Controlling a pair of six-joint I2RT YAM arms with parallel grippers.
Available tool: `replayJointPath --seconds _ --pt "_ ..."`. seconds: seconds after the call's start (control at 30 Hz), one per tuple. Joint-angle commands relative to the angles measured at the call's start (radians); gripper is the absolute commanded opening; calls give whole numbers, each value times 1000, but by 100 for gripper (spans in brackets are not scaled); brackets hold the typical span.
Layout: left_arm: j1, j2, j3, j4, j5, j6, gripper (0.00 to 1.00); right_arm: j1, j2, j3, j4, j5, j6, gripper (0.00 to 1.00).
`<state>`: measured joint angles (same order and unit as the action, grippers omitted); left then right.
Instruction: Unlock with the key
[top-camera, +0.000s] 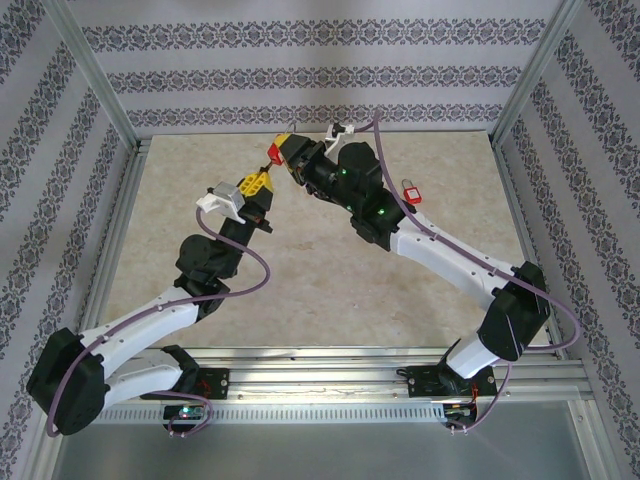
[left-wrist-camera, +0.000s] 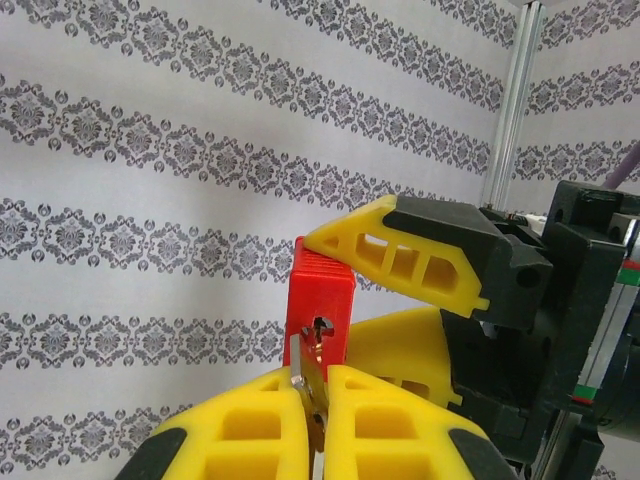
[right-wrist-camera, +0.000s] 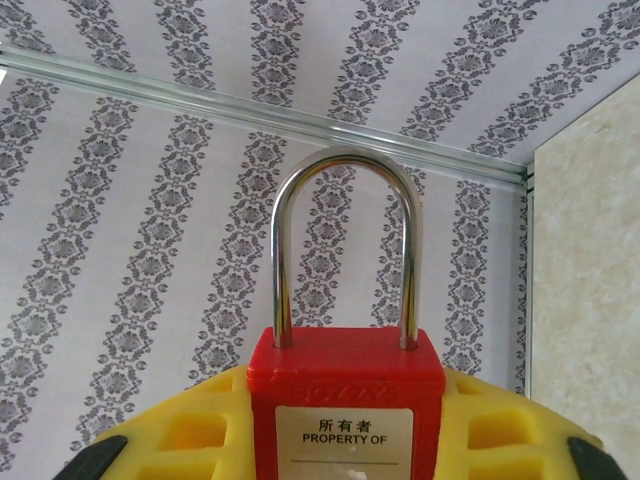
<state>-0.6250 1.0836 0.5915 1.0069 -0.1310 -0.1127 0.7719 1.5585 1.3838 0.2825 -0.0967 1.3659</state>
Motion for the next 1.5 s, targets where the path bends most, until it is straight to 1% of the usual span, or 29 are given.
replayJointPath --seconds 0.0,0.13,0.2,0.27,0.37,0.47,0.53,0.63,0.87,1.0,1.07,1.13,1.2,1.33,1.4,1.47 --pt "-5 27 66 26 106 4 0 96 27 -38 -76 -318 61 0" --pt "-25 61 77 45 55 31 0 126 39 -26 -77 -279 64 0" --pt "-33 76 78 70 25 42 0 133 49 -34 -50 -266 81 0" --pt "-38 85 83 78 16 62 0 136 60 -33 -36 -268 93 0" --pt "-41 100 106 55 41 111 0 141 79 -20 -27 -288 102 0" --pt "-42 91 139 -37 74 186 0 139 80 -12 -46 -293 97 0" --pt "-41 81 140 -61 83 234 0 134 77 -12 -57 -297 88 0" --pt "-28 57 141 -109 100 264 0 130 77 -10 -59 -312 88 0" --pt "25 46 128 -120 160 224 0 132 76 0 -69 -335 78 0" --pt "36 56 141 -138 208 219 0 140 58 4 -132 -322 35 0" --pt "38 64 159 -173 226 227 0 145 57 18 -176 -327 10 0" --pt "36 66 160 -183 221 238 0 148 53 15 -208 -314 -2 0" --pt "36 60 146 -160 215 229 0 150 45 -17 -169 -297 16 0" --pt "17 69 146 -170 215 240 0 159 53 3 -156 -301 13 0" --pt "8 77 132 -151 203 235 0 159 55 14 -155 -307 10 0" --pt "15 80 94 -90 182 202 0 159 48 5 -139 -303 11 0"
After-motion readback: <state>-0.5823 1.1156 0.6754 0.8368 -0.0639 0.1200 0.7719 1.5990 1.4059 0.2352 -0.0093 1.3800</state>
